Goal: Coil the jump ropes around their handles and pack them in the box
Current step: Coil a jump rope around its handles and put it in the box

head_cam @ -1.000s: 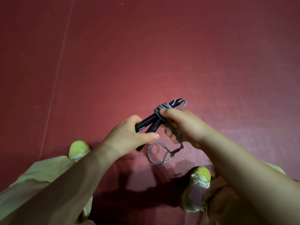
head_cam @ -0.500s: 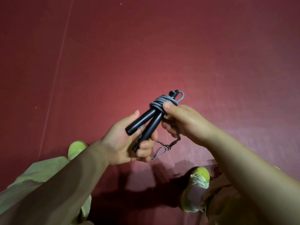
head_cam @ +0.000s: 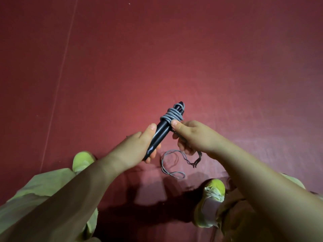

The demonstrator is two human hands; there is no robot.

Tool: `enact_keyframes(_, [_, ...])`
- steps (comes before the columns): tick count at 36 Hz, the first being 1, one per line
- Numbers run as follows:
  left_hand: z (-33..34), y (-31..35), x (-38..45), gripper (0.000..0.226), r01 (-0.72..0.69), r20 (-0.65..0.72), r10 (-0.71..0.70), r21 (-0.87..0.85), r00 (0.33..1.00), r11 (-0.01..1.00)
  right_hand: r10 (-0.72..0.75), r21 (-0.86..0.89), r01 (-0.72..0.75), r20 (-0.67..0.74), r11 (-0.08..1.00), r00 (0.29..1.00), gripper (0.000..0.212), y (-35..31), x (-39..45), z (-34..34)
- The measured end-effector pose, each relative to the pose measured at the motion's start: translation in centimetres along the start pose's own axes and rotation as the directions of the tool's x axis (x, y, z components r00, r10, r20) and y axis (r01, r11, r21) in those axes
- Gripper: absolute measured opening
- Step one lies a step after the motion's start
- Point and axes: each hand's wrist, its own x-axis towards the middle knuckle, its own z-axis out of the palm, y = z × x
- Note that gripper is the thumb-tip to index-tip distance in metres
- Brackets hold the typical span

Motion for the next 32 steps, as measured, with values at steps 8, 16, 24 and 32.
enact_keyframes(8, [0.0, -0.9, 0.1, 0.046, -0.061, -0.151, 0.144, 0.452, 0.978, 0.89, 0.067, 0.143, -0.075, 0.062, 0.987, 0.996, 0.049, 0.0, 0.0, 0.5])
enact_keyframes(16, [0.0, -0.7, -0.2, 0.036, -0.119, -0.16, 0.215, 0.461, 0.963, 0.88, -0.143, 0.162, 0.153, -0.074, 0.975, 0.987, 0.024, -0.2, -0.1, 0.9])
enact_keyframes(24, [0.0, 0.2, -0.6, 0.055, -0.028, 0.24, 0.052, -0.102, 0.969, 0.994, -0.235, 0.367, 0.253, -0.095, 0.895, 0.967, 0.025, -0.3, -0.2, 0.9])
enact_keyframes(32, [0.4, 0.3, -1.5, 0.069, 0.428, 0.67, 0.143, -0.609, 0.729, 0.668, -0.267, 0.503, 0.221, 0.02, 0.836, 0.964, 0.036, -0.9, -0.4, 0.7])
